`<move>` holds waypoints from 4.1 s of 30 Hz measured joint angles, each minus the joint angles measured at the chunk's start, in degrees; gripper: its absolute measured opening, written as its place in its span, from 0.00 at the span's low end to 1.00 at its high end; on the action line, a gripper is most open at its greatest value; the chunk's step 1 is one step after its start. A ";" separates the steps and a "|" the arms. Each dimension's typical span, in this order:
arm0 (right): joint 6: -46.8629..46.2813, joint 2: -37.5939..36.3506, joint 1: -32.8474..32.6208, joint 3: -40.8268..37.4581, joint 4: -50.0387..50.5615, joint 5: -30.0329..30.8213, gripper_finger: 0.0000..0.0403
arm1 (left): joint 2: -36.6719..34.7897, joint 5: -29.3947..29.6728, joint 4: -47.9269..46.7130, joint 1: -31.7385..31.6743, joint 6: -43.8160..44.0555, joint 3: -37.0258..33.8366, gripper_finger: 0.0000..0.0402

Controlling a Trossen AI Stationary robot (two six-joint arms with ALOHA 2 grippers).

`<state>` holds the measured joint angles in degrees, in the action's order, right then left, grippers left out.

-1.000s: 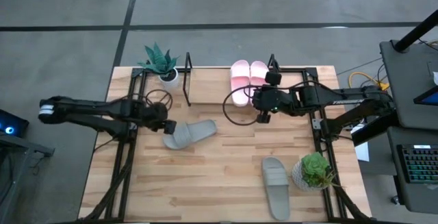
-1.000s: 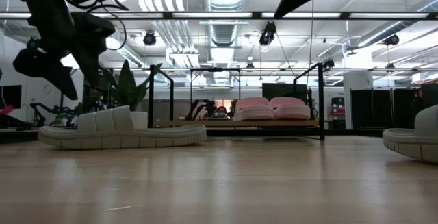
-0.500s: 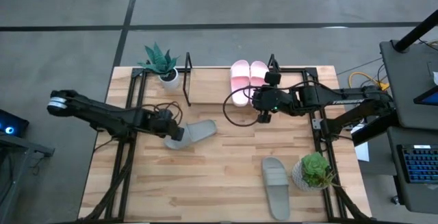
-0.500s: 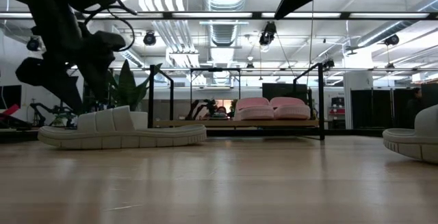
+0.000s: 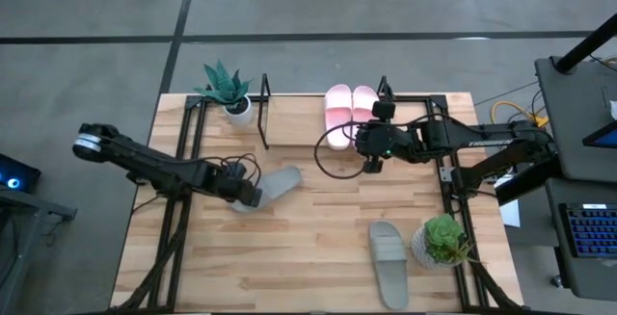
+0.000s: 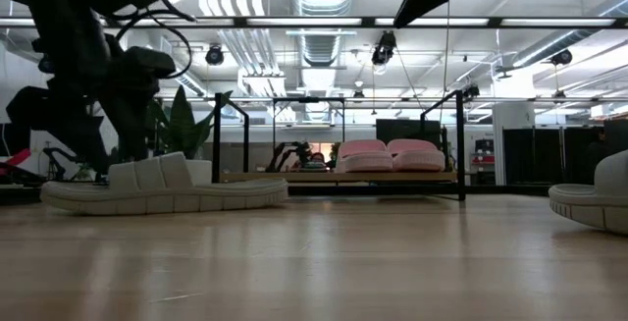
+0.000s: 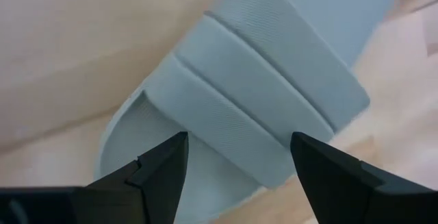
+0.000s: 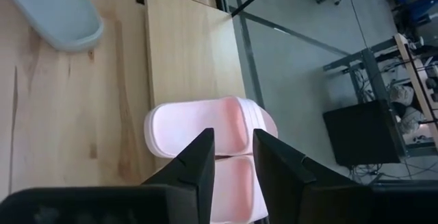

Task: Pick and place slides into the shelf
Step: Put the top gray slide on the shelf

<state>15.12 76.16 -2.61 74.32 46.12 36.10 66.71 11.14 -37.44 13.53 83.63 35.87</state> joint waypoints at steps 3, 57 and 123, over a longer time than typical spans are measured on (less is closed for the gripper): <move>0.34 0.00 0.00 0.00 0.01 0.00 0.23 | -0.32 3.96 0.76 1.90 2.94 -0.70 0.61; -0.12 0.00 0.00 0.00 -1.57 -0.02 0.18 | 8.44 34.50 48.42 10.17 5.60 -17.48 0.19; 72.45 15.06 -12.06 -3.13 -41.99 7.68 0.55 | 3.53 28.69 104.94 10.57 -49.50 -16.98 0.00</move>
<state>87.57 91.22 -14.67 71.20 4.13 43.78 70.24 39.83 67.51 24.10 34.13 18.90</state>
